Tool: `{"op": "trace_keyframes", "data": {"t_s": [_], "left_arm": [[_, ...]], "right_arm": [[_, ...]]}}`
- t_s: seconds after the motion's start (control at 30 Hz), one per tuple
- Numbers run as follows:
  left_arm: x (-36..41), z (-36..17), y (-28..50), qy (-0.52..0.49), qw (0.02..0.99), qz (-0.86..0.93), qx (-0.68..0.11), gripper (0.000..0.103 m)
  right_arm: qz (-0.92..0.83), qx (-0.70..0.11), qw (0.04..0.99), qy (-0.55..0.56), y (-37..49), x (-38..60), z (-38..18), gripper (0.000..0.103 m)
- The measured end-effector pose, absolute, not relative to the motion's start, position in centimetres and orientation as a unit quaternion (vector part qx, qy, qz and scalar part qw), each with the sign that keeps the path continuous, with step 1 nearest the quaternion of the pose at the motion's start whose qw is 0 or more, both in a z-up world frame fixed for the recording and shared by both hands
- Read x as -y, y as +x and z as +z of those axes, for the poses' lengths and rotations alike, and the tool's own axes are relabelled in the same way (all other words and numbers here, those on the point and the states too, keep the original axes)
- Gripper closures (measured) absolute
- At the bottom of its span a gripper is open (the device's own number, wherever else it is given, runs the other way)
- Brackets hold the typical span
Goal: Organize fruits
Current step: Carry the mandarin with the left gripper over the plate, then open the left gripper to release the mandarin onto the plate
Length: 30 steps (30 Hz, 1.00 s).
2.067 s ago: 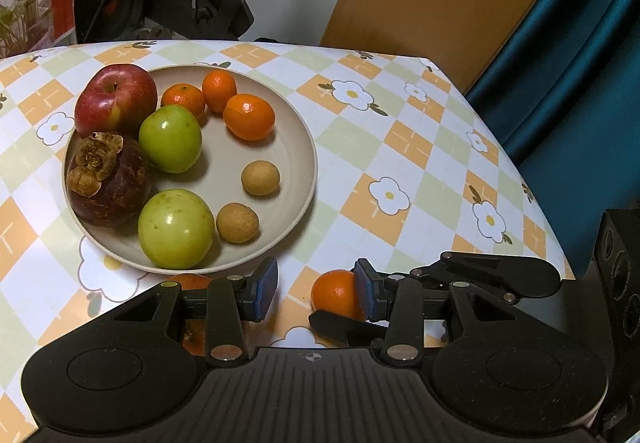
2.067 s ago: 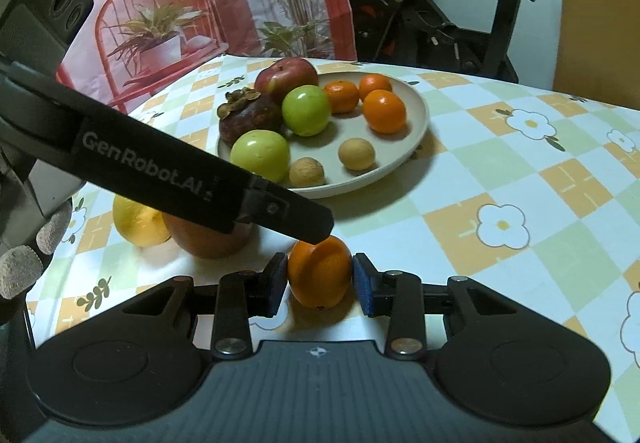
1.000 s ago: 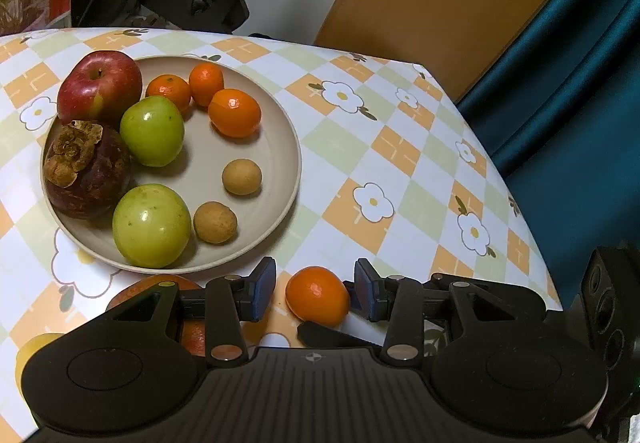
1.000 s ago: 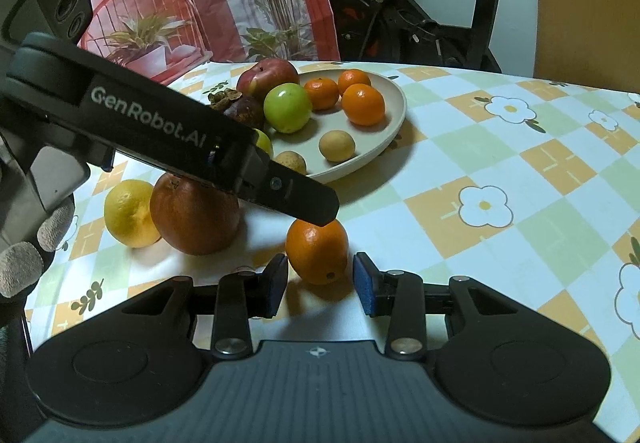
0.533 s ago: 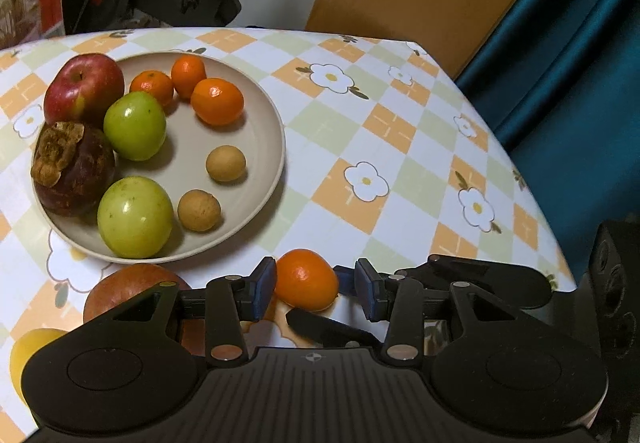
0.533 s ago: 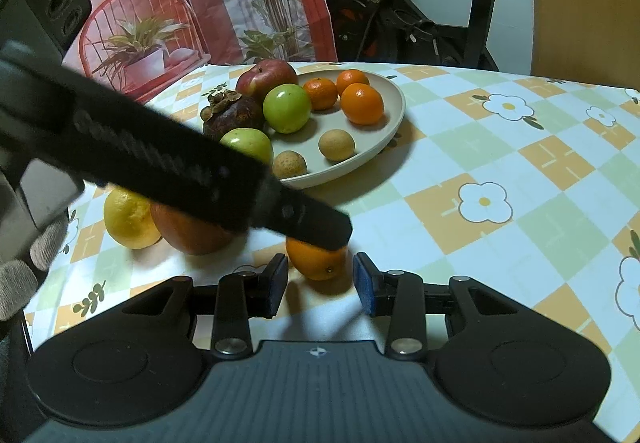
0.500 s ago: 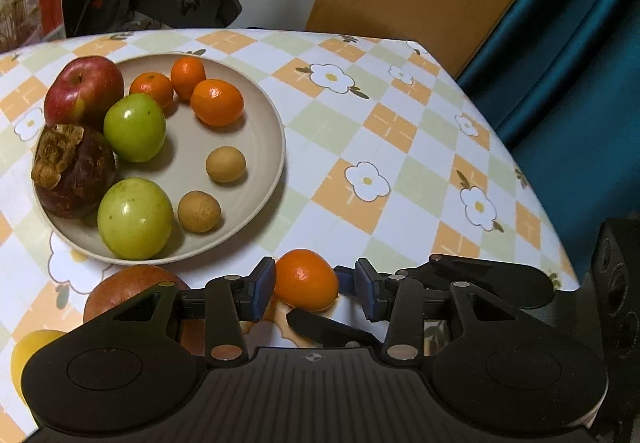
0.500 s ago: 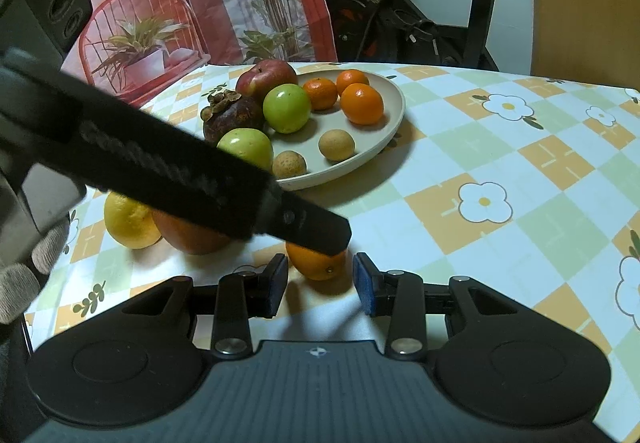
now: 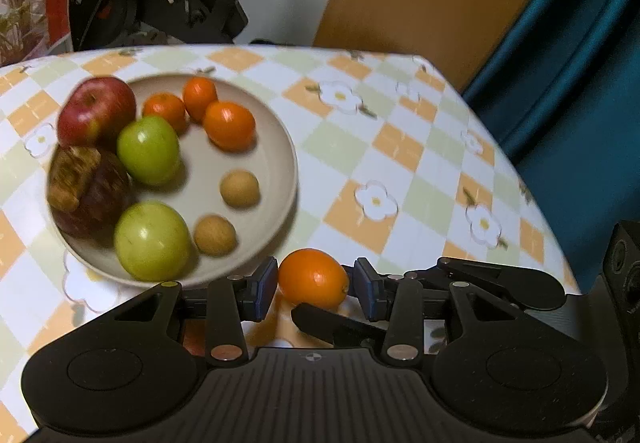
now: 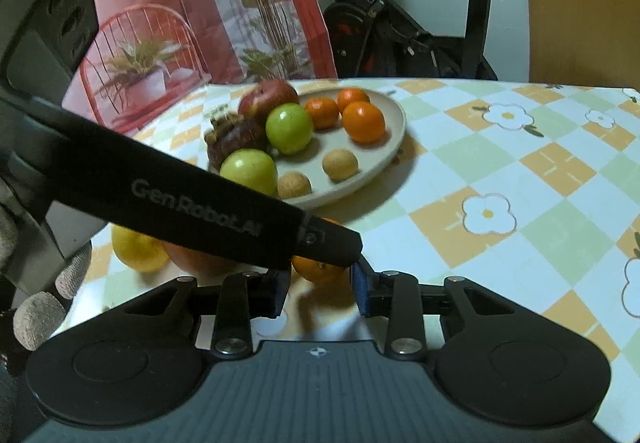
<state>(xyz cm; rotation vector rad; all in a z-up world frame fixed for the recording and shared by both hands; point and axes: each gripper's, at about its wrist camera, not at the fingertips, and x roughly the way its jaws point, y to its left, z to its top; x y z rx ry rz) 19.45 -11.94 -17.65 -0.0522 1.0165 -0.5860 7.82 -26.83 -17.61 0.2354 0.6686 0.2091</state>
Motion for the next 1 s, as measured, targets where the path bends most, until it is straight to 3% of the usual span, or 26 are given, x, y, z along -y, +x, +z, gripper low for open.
{"op": "trace_keyframes", "data": {"t_s": [0.4, 1.0], "left_arm": [[9.3, -15.4, 22.8, -0.053, 0.849, -0.249, -0.463, 0.059], [7.8, -17.1, 25.9, -0.053, 0.852, -0.221, -0.472, 0.06]], "right_arm": [[0.124, -0.3, 0.941, 0.1, 12.5, 25.8, -14.5, 0.068], [0.132, -0.339, 0.927, 0.093, 18.7, 24.8, -16.6, 0.068]]}}
